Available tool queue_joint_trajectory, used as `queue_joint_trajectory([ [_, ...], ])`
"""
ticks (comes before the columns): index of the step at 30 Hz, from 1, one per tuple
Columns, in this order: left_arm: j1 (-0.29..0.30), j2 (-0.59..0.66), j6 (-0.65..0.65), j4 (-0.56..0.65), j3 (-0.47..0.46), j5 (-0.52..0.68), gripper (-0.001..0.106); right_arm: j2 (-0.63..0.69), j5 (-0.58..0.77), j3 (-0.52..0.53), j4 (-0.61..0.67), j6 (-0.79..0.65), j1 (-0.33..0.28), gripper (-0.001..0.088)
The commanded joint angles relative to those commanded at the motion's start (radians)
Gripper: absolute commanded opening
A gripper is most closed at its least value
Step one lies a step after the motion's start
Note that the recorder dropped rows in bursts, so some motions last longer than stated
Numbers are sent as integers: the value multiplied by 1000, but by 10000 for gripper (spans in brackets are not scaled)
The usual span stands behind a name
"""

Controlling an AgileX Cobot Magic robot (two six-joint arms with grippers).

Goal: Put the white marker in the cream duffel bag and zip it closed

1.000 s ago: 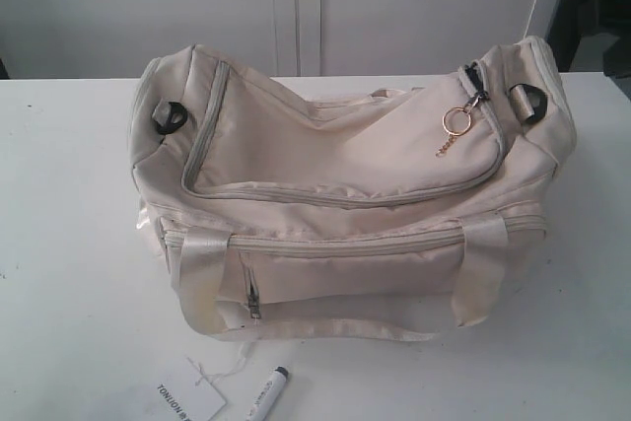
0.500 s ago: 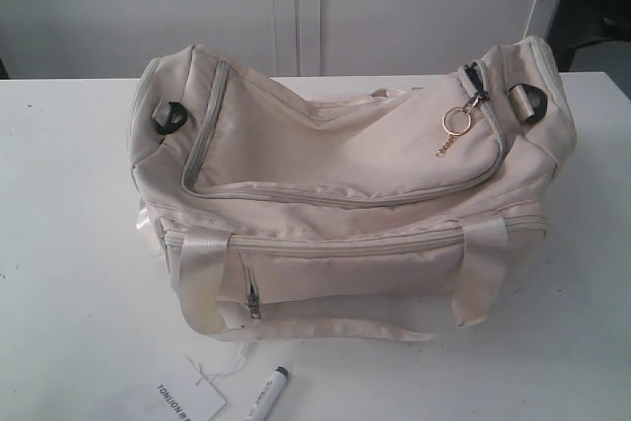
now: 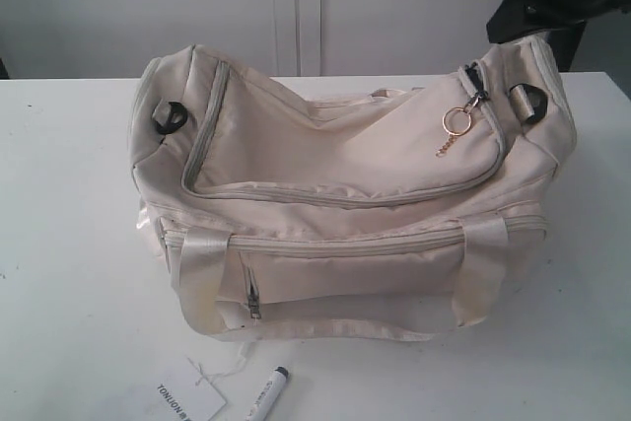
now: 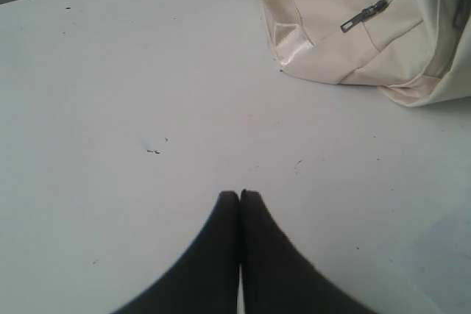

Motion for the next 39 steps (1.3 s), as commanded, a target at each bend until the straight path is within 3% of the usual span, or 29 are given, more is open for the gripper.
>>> queue_joint_trajectory([
  [14, 0, 0, 0, 0, 0, 0, 0, 78, -12, -71, -134, 11, 69, 5],
  [19, 0, 0, 0, 0, 0, 0, 0, 81, -20, -71, -216, 82, 69, 160],
  [23, 0, 0, 0, 0, 0, 0, 0, 81, -32, -71, -210, 99, 69, 339],
  [26, 0, 0, 0, 0, 0, 0, 0, 81, -34, -71, -208, 101, 69, 419],
  [39, 0, 0, 0, 0, 0, 0, 0, 144, -55, -71, -203, 215, 69, 546],
])
